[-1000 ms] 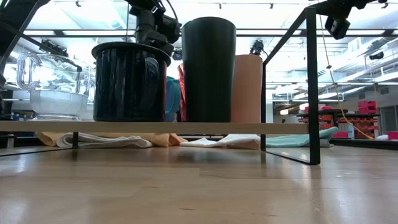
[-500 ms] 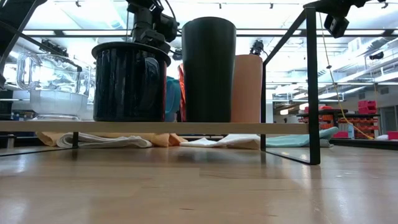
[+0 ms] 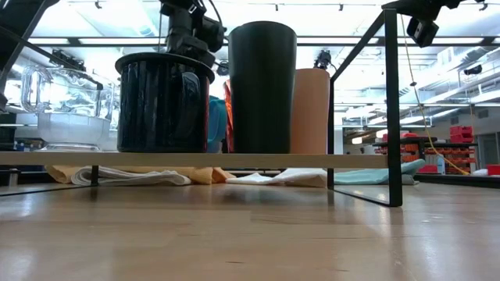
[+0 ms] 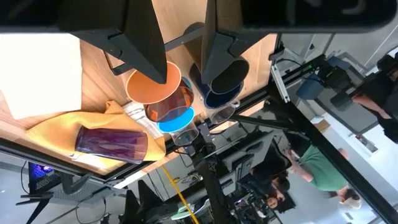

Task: Stack small to large cups/mugs on shelf
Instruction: Put the purple cup on the shelf

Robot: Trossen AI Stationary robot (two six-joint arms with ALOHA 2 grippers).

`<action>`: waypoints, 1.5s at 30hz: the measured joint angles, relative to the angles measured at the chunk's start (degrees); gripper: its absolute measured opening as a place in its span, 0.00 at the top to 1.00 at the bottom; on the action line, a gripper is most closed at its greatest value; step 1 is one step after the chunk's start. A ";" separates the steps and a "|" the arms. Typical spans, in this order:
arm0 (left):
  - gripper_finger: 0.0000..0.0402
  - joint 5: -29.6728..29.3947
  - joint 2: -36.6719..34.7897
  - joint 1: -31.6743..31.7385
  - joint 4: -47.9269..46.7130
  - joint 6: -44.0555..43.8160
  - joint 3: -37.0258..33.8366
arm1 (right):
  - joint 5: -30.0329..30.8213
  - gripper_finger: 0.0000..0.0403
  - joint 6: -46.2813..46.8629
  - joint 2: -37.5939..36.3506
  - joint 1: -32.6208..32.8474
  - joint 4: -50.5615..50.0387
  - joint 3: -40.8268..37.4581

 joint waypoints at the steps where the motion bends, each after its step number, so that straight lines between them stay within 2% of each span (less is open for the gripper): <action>1: 0.35 -0.02 0.00 -0.26 0.00 0.13 0.00 | 0.00 0.73 0.00 0.00 0.00 0.00 0.00; 11: 0.42 -1.54 -0.04 -0.41 0.01 -5.67 0.00 | 0.00 0.73 0.18 0.00 0.02 0.00 0.00; 22: 0.57 -1.41 -1.04 -1.76 -0.07 -24.58 -0.02 | 0.00 0.73 -0.31 -0.02 0.02 -0.04 0.00; 26: 0.60 -1.41 -1.65 -0.21 0.02 -22.96 -0.04 | -0.02 0.73 -1.10 -0.02 0.02 -0.21 0.00; 31: 0.57 -1.56 -4.92 4.15 -0.02 -21.02 -0.04 | -2.31 0.73 -4.12 0.51 -0.28 -0.28 0.00; 34: 0.55 -1.55 -7.44 6.32 0.00 -20.98 -0.04 | -5.49 0.73 -6.34 2.22 -2.78 0.54 0.19; 38: 0.52 -1.55 -9.80 7.42 0.01 -21.08 -0.02 | -11.40 0.73 -10.68 7.77 -10.85 4.85 4.21; 45: 0.51 -1.55 -11.26 6.48 0.00 -20.62 -0.02 | -36.13 0.73 -18.75 27.08 -31.56 6.18 17.21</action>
